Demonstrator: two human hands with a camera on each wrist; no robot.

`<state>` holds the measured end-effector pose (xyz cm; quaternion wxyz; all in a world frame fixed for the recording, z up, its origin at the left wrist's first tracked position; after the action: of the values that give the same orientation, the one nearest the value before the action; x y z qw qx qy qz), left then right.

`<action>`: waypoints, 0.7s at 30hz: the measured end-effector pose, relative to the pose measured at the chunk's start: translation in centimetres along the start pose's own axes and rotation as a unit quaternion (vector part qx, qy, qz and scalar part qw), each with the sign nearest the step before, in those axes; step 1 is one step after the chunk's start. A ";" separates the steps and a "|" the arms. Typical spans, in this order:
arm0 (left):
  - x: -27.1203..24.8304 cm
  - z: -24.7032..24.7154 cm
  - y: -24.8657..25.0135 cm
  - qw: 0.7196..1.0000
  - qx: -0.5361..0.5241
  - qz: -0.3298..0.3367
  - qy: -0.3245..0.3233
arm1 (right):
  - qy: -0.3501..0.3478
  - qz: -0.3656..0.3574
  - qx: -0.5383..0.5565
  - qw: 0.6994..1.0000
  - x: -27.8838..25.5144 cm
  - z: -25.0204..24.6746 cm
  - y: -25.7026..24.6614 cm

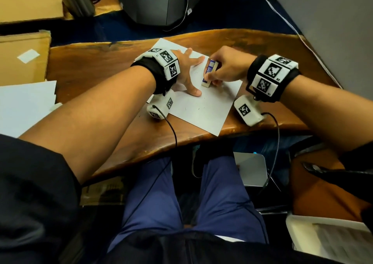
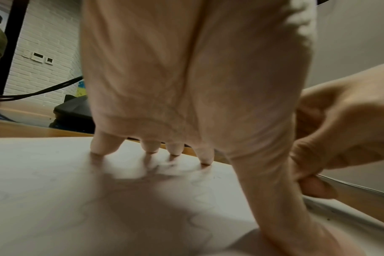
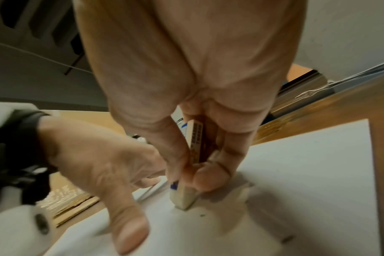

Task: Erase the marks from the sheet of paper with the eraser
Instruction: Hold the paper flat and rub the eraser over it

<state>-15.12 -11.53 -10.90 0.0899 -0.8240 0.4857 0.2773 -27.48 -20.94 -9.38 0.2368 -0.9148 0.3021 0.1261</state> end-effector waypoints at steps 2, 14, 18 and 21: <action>0.0 -0.1 0.2 1.000 0.002 -0.001 0.000 | -0.017 -0.008 -0.002 1.000 0.0 -0.3 -0.1; -0.2 -0.3 0.3 1.000 0.019 -0.006 0.004 | 0.009 -0.007 -0.002 1.000 0.0 0.4 -0.4; -0.3 -0.3 0.2 1.000 0.008 -0.005 0.005 | -0.010 -0.001 0.035 0.999 0.9 -0.4 -0.2; -0.5 -0.2 0.2 1.000 0.005 -0.003 0.005 | 0.065 0.038 0.057 0.996 2.4 -2.0 -0.2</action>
<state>-15.40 -11.36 -10.42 0.0921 -0.8264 0.4851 0.2705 -25.33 -23.00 -8.50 0.2632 -0.8940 0.3579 0.0575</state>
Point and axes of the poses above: each hand's wrist, its own x-axis towards the middle knuckle, its own z-axis out of the palm, y = z × x, the point moved 2 cm from there along x, towards the middle knuckle, and after that the axes turned 11 degrees about -x, right-handed, at the moved point
